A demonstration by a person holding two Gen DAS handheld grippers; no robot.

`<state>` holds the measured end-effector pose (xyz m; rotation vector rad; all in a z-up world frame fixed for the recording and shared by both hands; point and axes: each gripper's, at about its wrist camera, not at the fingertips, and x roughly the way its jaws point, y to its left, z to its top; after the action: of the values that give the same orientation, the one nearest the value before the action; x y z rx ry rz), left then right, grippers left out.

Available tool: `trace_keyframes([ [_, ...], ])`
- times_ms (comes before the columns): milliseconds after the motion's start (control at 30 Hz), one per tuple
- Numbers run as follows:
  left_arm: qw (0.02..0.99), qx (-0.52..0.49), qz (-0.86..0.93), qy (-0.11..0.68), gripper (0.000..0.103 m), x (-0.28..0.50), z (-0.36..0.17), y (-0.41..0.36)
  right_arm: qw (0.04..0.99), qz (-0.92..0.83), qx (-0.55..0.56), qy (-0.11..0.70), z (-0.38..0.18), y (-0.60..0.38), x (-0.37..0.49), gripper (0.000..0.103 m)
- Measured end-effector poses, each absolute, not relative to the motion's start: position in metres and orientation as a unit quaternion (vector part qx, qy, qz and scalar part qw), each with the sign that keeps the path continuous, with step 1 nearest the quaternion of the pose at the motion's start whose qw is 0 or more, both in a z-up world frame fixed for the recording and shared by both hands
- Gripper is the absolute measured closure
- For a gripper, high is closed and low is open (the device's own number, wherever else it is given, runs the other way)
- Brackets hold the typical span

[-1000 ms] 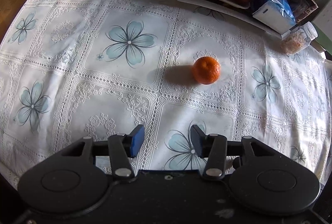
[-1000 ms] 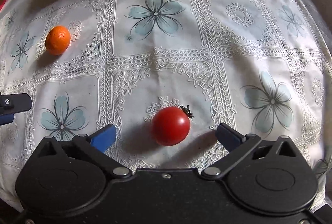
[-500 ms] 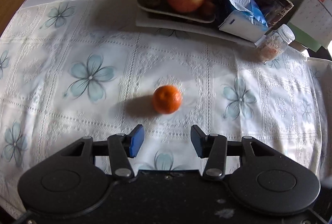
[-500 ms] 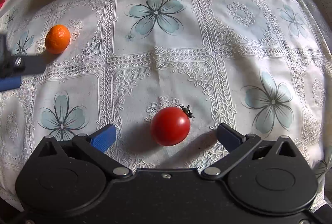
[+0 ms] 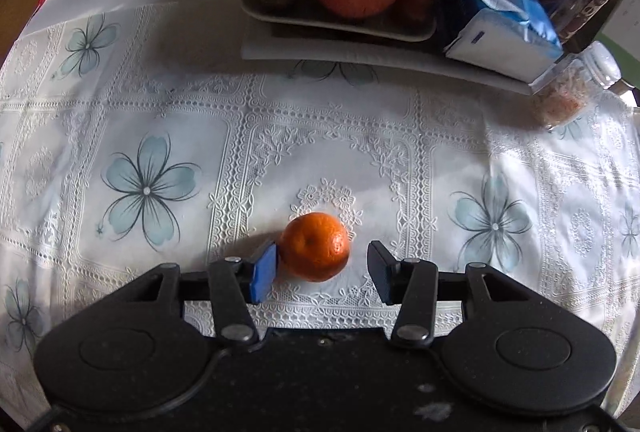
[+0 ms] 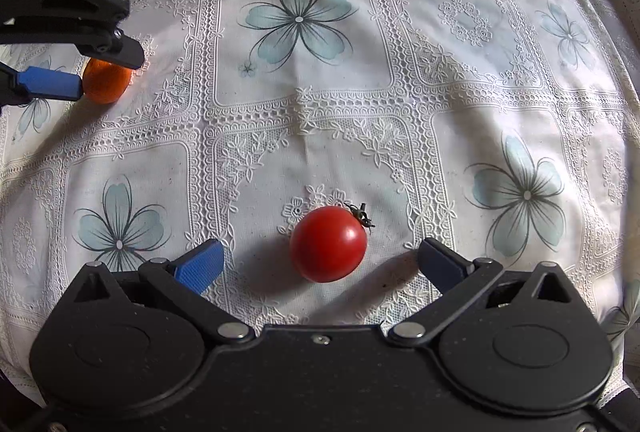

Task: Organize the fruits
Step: 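Close left gripper on the tangerine while right gripper holds the cherry tomato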

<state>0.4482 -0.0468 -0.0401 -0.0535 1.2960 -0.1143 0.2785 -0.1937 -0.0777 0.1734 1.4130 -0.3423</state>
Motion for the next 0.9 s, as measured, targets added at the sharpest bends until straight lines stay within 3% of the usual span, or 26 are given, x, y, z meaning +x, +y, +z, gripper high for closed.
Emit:
trace_keyframes([
  [233,0.786,-0.039,-0.029,0.617,0.053,0.462,-0.052,-0.050,0.745,-0.157,0.079,0.644,-0.079,-0.193,0.278,0.000],
  [333,0.782,-0.029,-0.032,0.621,0.039,0.465,-0.054,-0.059,0.743,-0.158,0.080,0.645,-0.079,-0.193,0.278,0.000],
  [400,0.780,-0.016,-0.048,0.623,0.020,0.466,-0.058,-0.067,0.743,-0.157,0.080,0.646,-0.079,-0.194,0.279,0.000],
  [467,0.778,0.002,-0.063,0.625,0.010,0.465,-0.061,-0.078,0.743,-0.157,0.080,0.646,-0.079,-0.194,0.279,0.000],
  [567,0.778,0.039,-0.060,0.624,0.003,0.463,-0.066,-0.091,0.743,-0.157,0.080,0.646,-0.079,-0.193,0.279,0.000],
  [900,0.791,0.030,-0.056,0.609,0.000,0.453,-0.065,-0.092,0.743,-0.157,0.080,0.646,-0.079,-0.193,0.279,0.000],
])
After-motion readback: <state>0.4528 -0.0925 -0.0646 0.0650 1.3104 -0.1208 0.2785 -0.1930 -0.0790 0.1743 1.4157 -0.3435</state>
